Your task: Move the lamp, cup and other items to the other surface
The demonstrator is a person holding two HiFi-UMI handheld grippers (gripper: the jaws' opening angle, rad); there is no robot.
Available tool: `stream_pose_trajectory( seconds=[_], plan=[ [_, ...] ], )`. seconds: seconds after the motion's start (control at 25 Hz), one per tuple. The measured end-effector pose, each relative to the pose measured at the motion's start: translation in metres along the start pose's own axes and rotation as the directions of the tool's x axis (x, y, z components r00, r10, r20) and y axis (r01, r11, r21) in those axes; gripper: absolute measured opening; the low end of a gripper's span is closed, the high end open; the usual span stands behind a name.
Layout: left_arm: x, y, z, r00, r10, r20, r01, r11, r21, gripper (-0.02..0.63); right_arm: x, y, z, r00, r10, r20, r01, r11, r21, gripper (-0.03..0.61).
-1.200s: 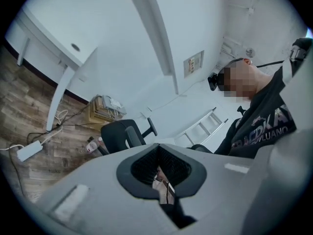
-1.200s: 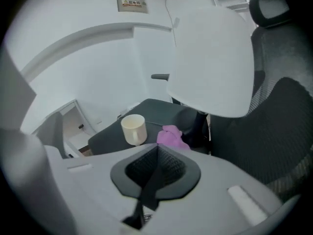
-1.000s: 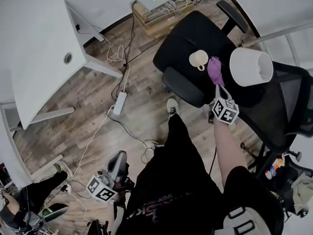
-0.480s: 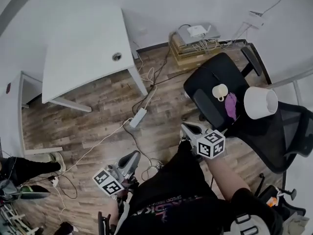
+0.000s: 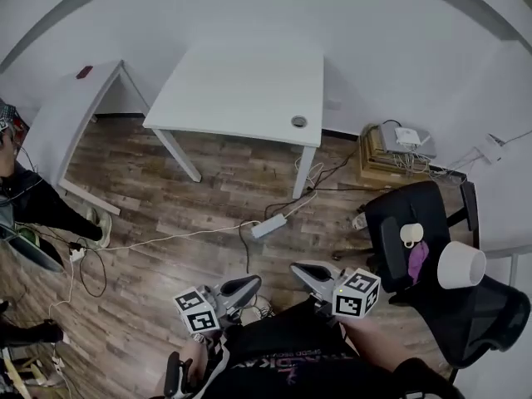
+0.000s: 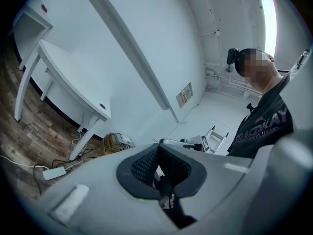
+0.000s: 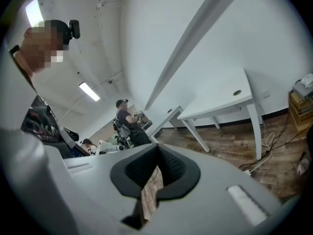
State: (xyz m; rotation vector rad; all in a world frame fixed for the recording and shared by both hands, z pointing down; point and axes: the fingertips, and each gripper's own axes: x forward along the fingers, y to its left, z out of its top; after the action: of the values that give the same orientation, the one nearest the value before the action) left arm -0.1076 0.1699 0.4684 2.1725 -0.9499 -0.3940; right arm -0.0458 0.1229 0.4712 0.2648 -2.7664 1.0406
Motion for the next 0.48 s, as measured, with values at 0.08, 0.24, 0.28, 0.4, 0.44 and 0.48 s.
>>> stream_pose_trajectory(
  seconds=[0.08,0.24,0.28,0.4,0.44,0.48],
  plan=[
    [-0.014,0.001,-0.001,1.0,0.003,0.022,-0.003,1.0,-0.012,-0.005,0.014,0.02,-0.016,0.997,0.048,-0.067,-0.05,0.998,-0.029,0.002],
    [-0.039,0.005,0.001,0.998,0.015,0.069,-0.012,0.999,-0.04,-0.005,0.032,0.053,-0.052,0.973,0.094,-0.21,-0.126,0.982,-0.142,0.005],
    [-0.042,0.007,0.003,0.997,0.018,0.08,-0.015,0.999,-0.044,-0.005,0.034,0.056,-0.051,0.97,0.098,-0.223,-0.136,0.977,-0.164,0.005],
    [-0.048,0.007,0.007,0.995,0.016,0.097,-0.012,0.999,-0.044,-0.005,0.042,0.063,-0.047,0.964,0.112,-0.24,-0.159,0.97,-0.186,0.005],
    [-0.05,0.006,0.006,0.995,0.014,0.096,-0.01,0.999,-0.039,-0.005,0.044,0.066,-0.05,0.963,0.115,-0.245,-0.164,0.968,-0.188,0.005],
    [-0.051,0.005,0.006,0.996,0.012,0.093,-0.009,0.999,-0.031,-0.005,0.044,0.067,-0.052,0.962,0.117,-0.247,-0.166,0.968,-0.187,0.005]
  ],
)
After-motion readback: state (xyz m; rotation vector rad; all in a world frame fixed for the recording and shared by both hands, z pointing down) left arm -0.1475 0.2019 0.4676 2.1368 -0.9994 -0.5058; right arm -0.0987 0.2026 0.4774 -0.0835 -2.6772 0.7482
